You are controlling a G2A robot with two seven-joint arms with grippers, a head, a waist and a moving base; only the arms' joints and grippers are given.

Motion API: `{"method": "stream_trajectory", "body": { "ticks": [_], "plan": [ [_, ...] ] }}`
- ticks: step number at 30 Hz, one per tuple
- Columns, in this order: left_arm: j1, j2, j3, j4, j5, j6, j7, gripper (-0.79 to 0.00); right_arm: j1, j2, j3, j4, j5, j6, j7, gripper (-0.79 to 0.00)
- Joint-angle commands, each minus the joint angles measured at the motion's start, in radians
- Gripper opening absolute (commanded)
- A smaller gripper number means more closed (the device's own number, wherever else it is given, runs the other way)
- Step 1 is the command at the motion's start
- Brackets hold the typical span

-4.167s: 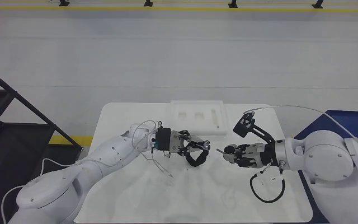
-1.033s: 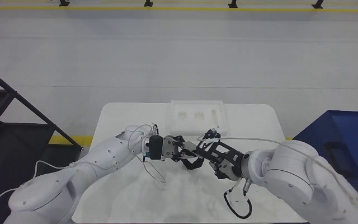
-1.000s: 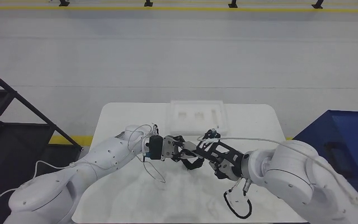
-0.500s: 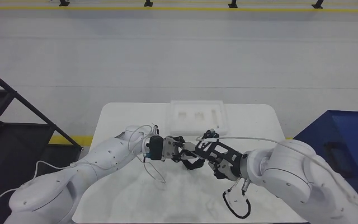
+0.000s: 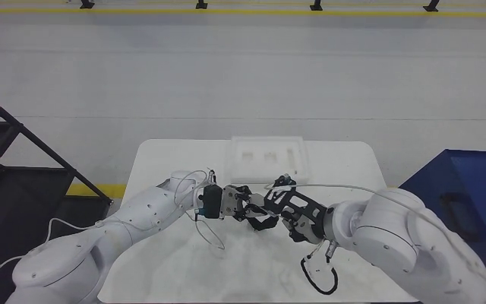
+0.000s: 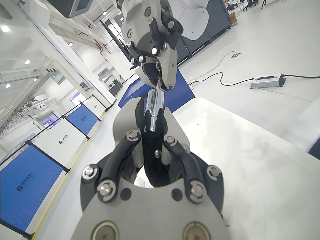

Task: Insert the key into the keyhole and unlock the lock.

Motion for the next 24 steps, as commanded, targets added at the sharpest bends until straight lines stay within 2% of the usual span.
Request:
{"method": "stream_trajectory", "body": {
  "ticks": [1, 24],
  "plan": [
    [-0.001, 0.0, 0.0, 0.0, 0.002, -0.001, -0.001, -0.785, 0.005, -0.001, -0.004, 0.003, -0.001, 0.002, 0.002, -0.785],
    [-0.007, 0.0, 0.0, 0.001, 0.018, -0.005, -0.005, -0.785, 0.12, 0.001, -0.11, 0.055, -0.006, 0.057, 0.013, -0.785]
  ]
}}
